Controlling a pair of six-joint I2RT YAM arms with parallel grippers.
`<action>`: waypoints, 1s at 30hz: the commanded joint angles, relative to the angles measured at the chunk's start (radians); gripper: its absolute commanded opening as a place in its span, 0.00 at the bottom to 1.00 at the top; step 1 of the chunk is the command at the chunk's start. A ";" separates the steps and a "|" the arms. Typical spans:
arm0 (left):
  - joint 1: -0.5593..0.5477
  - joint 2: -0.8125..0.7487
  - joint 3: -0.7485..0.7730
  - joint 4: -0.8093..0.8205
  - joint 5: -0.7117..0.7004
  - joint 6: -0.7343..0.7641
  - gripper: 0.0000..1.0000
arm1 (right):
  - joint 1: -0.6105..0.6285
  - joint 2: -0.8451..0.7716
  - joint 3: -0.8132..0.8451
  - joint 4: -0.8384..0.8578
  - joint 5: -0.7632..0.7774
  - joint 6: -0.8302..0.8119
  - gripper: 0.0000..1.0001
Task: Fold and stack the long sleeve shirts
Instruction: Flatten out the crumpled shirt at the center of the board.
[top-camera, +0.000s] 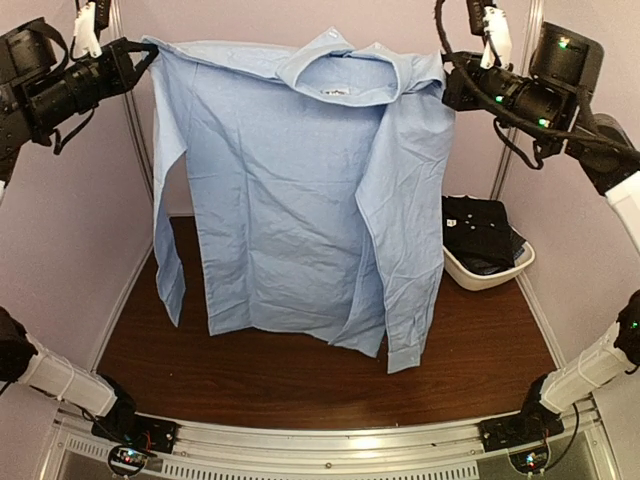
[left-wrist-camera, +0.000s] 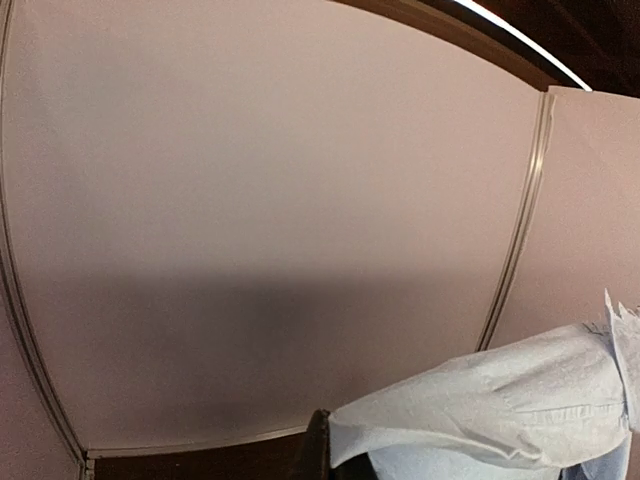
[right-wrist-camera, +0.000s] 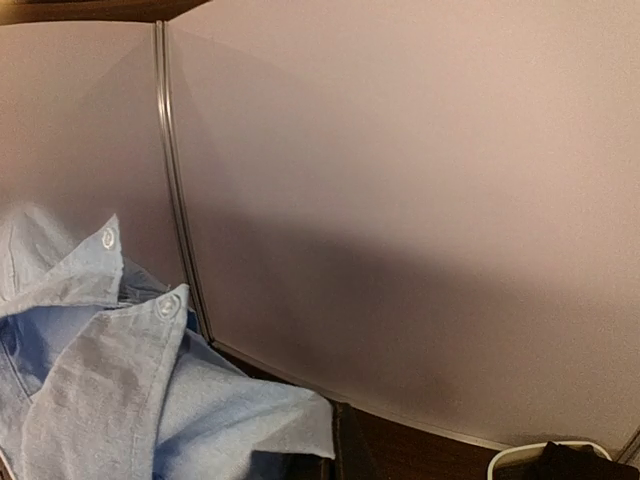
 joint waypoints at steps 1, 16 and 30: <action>0.180 0.181 -0.092 -0.118 -0.003 -0.064 0.00 | -0.247 0.172 -0.108 -0.046 -0.387 0.140 0.00; 0.344 0.450 -0.564 0.096 0.086 -0.112 0.66 | -0.371 0.525 -0.439 0.076 -0.440 0.244 0.83; 0.179 0.234 -0.945 0.286 0.253 -0.239 0.66 | -0.163 0.165 -1.059 0.191 -0.310 0.425 0.84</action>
